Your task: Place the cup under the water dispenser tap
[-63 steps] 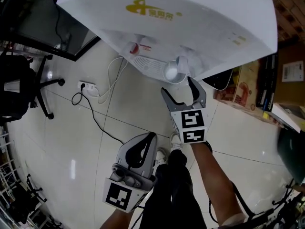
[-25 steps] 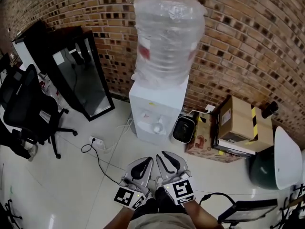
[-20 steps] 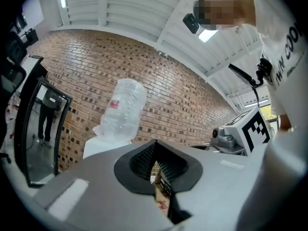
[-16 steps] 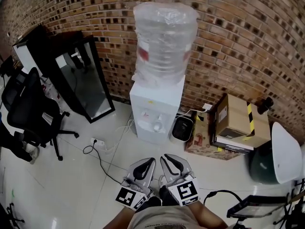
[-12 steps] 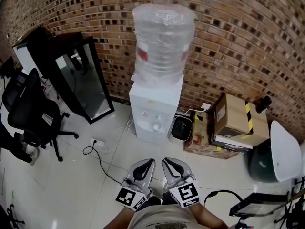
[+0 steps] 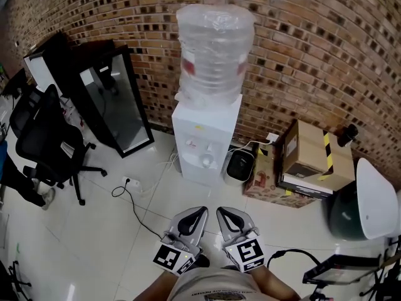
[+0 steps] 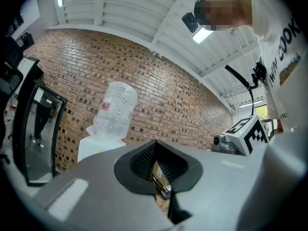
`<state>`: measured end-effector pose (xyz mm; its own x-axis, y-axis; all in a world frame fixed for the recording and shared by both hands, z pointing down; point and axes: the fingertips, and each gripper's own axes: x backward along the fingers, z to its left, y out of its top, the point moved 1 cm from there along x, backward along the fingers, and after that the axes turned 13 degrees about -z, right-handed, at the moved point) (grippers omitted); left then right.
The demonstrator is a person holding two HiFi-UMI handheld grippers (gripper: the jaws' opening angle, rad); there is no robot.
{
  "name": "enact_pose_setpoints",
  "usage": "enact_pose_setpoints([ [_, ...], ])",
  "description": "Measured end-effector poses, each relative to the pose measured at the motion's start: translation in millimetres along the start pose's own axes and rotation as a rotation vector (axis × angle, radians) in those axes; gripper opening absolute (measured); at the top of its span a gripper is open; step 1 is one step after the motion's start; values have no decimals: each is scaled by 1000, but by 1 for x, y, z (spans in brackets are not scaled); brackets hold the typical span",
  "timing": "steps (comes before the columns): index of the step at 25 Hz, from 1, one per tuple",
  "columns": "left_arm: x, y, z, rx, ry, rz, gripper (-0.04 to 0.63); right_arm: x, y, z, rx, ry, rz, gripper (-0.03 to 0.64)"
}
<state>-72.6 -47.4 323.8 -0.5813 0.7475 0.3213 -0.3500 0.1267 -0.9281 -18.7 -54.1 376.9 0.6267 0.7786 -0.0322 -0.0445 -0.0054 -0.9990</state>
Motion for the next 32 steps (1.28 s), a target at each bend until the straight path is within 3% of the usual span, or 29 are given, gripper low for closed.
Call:
enact_pose_setpoints([
  [20,57,-34,-195,-55,46,68,-8,207,-3,8,-96,36,-63,6],
  [32,93,-8,-226,-85,81,38,-8,239,11,46,-92,109,-86,5],
])
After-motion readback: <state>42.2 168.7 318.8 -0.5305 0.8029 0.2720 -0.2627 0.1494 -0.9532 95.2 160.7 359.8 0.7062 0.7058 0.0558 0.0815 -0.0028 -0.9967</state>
